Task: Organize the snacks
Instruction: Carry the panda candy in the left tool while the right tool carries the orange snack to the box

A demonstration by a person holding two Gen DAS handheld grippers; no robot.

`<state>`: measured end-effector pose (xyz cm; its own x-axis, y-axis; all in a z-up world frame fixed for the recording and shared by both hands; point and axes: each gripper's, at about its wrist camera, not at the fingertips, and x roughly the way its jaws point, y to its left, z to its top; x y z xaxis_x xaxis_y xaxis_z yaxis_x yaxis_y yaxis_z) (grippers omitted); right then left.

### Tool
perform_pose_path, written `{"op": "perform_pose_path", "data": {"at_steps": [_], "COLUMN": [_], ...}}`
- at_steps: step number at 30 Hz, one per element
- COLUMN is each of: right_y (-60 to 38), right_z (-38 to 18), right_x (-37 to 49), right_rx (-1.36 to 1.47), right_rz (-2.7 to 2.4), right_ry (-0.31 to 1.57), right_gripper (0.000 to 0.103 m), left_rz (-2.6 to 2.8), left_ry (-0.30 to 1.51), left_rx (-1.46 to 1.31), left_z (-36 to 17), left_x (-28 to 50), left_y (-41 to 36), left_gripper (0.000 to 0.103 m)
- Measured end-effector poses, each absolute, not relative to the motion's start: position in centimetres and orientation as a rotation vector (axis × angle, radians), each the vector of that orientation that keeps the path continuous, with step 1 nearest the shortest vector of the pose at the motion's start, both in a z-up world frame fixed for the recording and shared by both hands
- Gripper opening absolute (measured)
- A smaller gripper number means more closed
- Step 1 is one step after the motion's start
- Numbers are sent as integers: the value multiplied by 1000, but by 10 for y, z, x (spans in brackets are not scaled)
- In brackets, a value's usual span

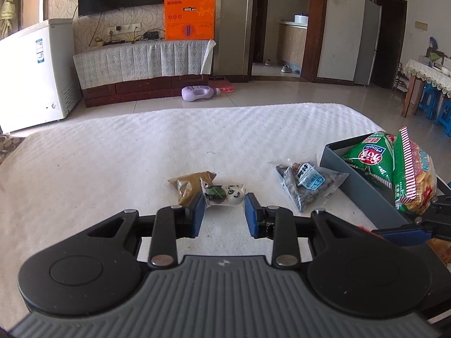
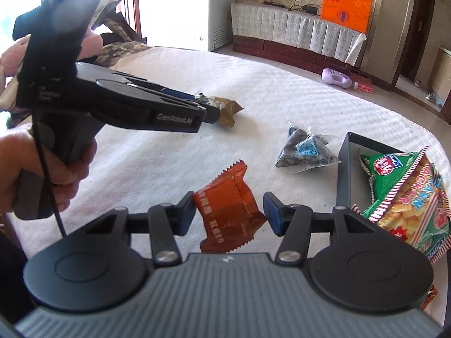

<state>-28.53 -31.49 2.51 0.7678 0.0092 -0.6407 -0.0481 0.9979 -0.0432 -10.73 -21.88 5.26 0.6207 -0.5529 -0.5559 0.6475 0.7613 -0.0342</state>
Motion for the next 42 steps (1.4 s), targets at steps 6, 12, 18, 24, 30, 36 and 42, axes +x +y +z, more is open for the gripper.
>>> {"op": "perform_pose_path", "data": {"at_steps": [6,12,18,24,30,36,42], "right_y": [-322,-332,-338,-350,-365,-380,-393], "right_z": [36,41,47,49,52,57,62], "right_x": [-303,-320,-337,-350,-365,-381,-396], "right_rx": [-46,-39,-30,-25,-9,13,33], "right_rz": [-22,-70,-99,-125,-163,-203,-260], "right_ry": [643,619,595,592,577,558,535], "right_gripper": [55,55,55,55,55,55,55], "left_rz": [-706,-739,-783,-822,-845,-875,-905], "left_ry": [552,531,508,497,498,494,495], "left_rx": [190,200,194,199,195,187,183], "left_z": [65,75,85,88,88,90,89], "left_x": [-123,-139,-157,-173,-183,-191,-199], "left_y": [-229,-243,-263,-283,-301,-312,-325], "left_gripper": [36,36,36,36,36,37,37]}}
